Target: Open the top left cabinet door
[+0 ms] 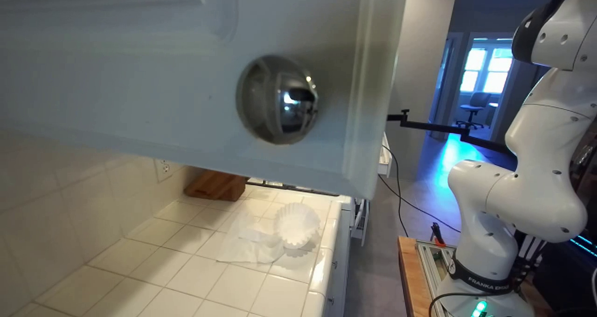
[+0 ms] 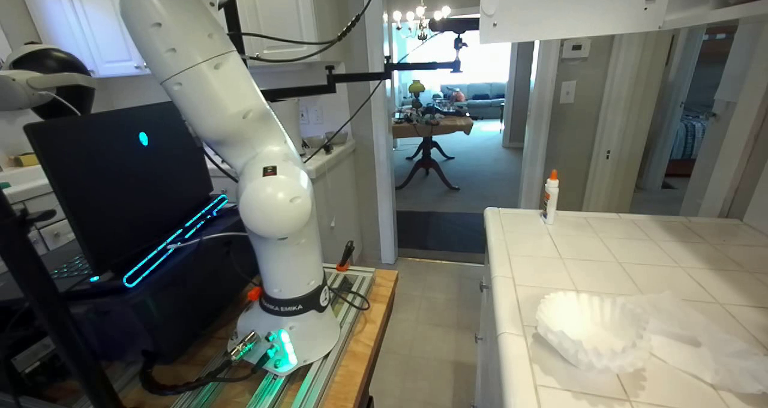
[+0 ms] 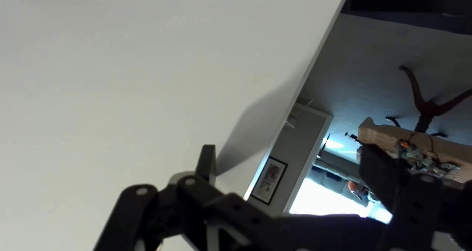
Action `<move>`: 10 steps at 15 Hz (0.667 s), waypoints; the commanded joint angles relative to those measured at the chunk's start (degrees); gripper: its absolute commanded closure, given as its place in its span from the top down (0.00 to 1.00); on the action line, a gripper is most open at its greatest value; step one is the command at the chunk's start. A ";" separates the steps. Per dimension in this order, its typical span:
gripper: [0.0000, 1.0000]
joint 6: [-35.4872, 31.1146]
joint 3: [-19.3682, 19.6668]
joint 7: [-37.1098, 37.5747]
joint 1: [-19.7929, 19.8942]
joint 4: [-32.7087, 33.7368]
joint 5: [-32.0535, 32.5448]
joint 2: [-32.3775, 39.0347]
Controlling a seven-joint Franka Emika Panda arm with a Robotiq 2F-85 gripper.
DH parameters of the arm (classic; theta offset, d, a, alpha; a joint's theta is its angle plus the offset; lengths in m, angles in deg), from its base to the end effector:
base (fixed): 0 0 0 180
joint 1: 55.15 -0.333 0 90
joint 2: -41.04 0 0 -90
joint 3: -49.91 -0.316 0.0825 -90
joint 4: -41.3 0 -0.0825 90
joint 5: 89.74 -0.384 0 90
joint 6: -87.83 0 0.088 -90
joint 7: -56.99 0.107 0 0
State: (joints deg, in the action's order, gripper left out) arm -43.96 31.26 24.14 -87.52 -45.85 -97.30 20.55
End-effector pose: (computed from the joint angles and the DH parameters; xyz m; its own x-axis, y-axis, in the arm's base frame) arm 0.2255 0.3731 0.9094 -0.2031 0.6169 0.7604 0.8167 -0.3216 0.4791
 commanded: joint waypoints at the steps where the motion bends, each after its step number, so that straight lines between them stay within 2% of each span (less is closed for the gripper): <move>1: 1.00 0.29 -0.01 -1.97 -0.90 0.06 -2.36 1.36; 7: 1.00 -0.29 0.56 -2.44 -1.19 -0.81 -4.35 1.84; 9: 1.00 0.75 -1.46 4.30 2.25 -1.91 0.72 -0.09; 10: 1.00 4.21 -2.30 7.56 3.60 -1.87 2.95 -1.28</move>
State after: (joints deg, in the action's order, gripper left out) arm -43.95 30.96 24.89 -87.43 -46.09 -98.41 22.50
